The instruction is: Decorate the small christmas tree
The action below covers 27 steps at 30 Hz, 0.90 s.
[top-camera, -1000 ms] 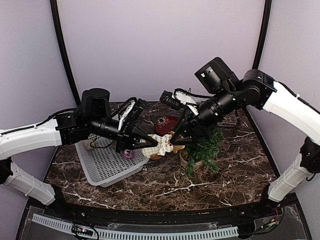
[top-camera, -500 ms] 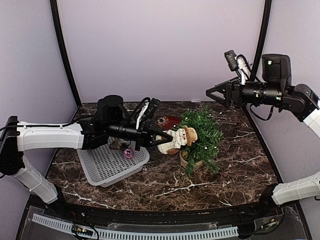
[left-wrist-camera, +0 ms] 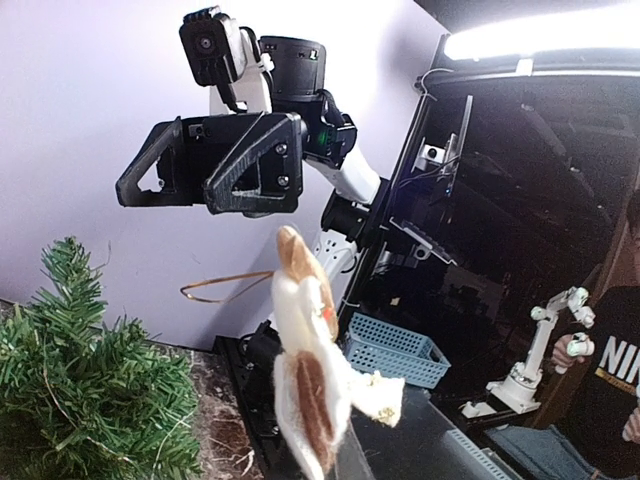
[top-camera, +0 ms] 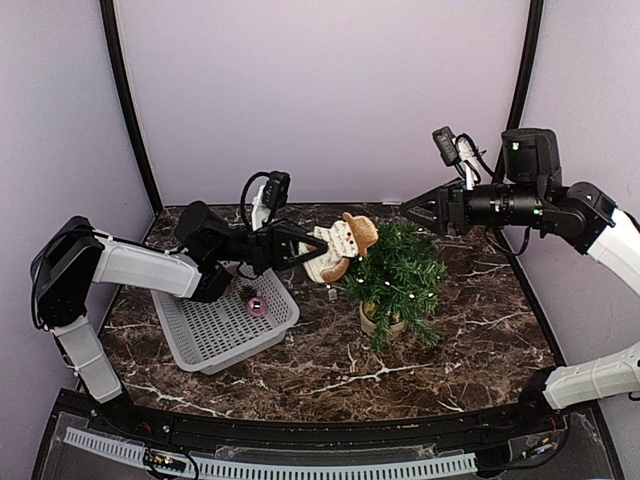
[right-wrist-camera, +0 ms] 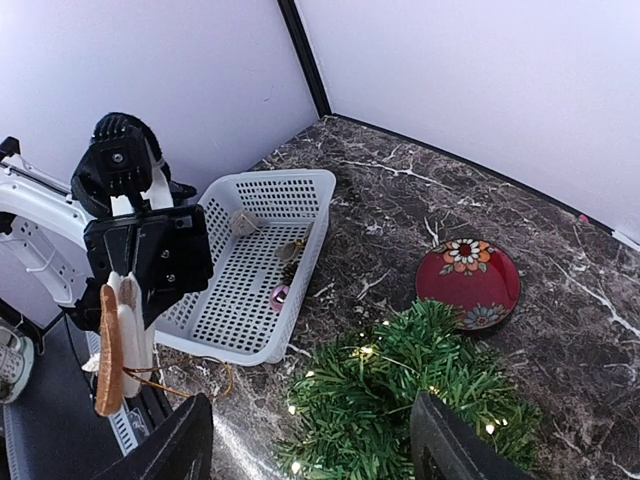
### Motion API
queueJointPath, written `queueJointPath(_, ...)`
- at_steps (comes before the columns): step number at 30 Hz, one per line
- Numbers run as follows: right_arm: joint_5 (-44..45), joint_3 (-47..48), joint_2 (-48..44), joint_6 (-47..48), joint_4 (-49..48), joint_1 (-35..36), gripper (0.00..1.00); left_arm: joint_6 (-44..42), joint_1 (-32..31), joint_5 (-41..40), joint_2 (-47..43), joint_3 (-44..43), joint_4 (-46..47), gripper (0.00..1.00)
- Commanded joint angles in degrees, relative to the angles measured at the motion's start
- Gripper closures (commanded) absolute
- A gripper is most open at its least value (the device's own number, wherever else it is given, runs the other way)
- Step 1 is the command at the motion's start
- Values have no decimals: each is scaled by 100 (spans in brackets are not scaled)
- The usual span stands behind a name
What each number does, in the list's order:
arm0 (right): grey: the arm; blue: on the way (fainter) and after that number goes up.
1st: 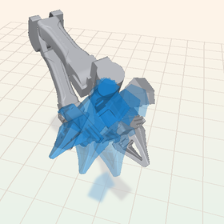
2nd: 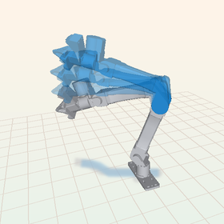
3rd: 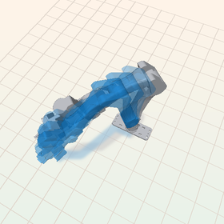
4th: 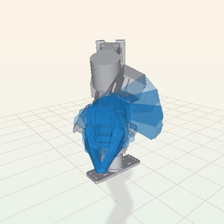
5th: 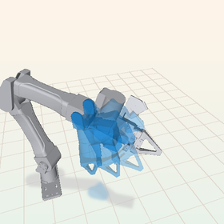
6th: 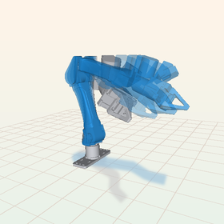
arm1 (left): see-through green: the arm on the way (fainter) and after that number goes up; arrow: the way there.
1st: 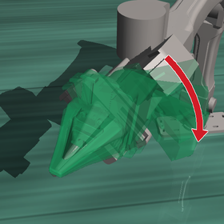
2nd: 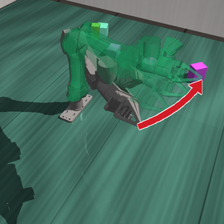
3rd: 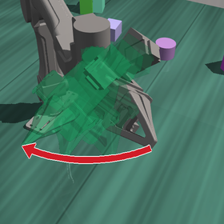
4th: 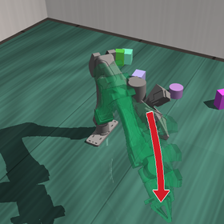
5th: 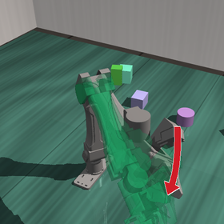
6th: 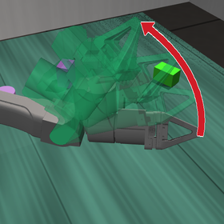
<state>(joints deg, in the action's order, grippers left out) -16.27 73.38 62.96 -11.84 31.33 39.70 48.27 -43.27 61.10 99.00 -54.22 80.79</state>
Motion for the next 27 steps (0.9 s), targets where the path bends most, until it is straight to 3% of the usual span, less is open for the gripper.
queueJointPath(1,49,-99,-131,-171,-248,-222,34,1074,95,301,188,-229,1140,100)
queueJointPath(16,22,-183,65,-74,13,-401,39,474,-79,333,641,-907,-253,100)
queueJointPath(27,107,-254,94,-21,104,-408,40,659,-152,406,1120,-1317,-232,100)
